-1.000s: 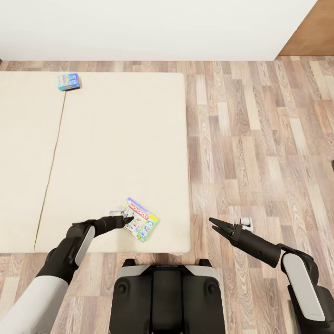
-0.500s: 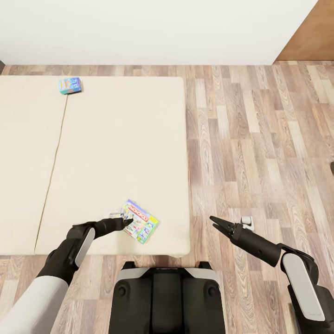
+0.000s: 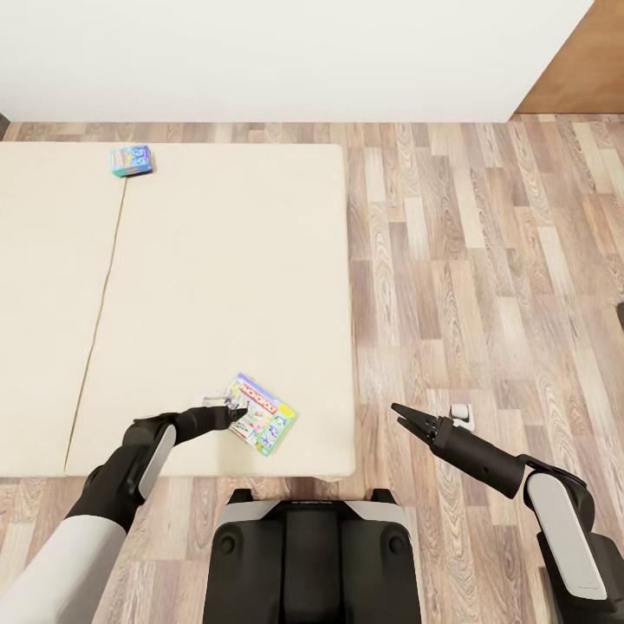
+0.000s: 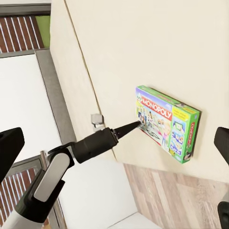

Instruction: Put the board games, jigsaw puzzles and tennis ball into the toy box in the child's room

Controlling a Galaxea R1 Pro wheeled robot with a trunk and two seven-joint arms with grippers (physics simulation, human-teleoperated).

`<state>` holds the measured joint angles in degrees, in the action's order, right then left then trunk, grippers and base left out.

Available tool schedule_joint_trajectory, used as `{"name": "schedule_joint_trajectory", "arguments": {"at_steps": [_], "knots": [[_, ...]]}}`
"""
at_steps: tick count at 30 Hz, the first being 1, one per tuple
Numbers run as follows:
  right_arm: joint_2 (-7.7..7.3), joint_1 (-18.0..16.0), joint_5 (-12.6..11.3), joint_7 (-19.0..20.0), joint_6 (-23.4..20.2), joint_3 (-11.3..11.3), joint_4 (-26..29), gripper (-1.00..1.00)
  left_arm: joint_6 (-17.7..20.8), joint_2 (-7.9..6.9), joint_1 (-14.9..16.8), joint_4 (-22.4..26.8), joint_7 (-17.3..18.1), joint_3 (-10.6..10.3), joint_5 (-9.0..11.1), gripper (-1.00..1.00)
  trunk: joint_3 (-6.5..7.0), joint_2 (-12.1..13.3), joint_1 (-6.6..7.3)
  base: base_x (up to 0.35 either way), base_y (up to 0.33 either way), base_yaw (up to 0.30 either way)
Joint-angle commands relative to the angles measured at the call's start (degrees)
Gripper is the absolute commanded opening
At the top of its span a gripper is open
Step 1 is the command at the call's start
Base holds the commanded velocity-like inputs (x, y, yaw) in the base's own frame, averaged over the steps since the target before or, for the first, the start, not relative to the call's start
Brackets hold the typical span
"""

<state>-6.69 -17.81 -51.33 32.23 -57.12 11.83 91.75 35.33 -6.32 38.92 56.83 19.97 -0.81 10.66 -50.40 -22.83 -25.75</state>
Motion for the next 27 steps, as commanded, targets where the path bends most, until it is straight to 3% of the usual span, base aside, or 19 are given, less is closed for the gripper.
{"name": "schedule_joint_trajectory", "arguments": {"at_steps": [1,6,15,27], "knots": [[0.01,-0.03,0.27,0.35,-0.27,0.06,0.01,1.00,0.44,-0.05,0.01,0.33,-0.12,-0.10,0.49,1.00,-0.06,-0.09,-0.03,0.000,0.000,0.000],[0.01,-0.03,0.27,0.33,-0.27,0.08,0.01,1.00,1.22,-0.12,-0.03,2.52,-0.09,0.11,0.50,1.00,-0.06,-0.09,-0.03,0.000,0.000,0.000],[0.01,-0.03,0.27,0.30,-0.27,0.04,0.01,1.00,5.48,-0.25,-0.22,6.34,-0.05,3.02,0.44,1.00,-0.06,-0.09,-0.03,0.000,0.000,0.000],[0.01,-0.03,0.27,0.29,-0.27,0.04,0.01,1.00,5.97,-0.20,-0.25,6.83,-0.32,3.67,0.20,1.00,-0.06,-0.09,-0.03,0.000,0.000,0.000]]}}
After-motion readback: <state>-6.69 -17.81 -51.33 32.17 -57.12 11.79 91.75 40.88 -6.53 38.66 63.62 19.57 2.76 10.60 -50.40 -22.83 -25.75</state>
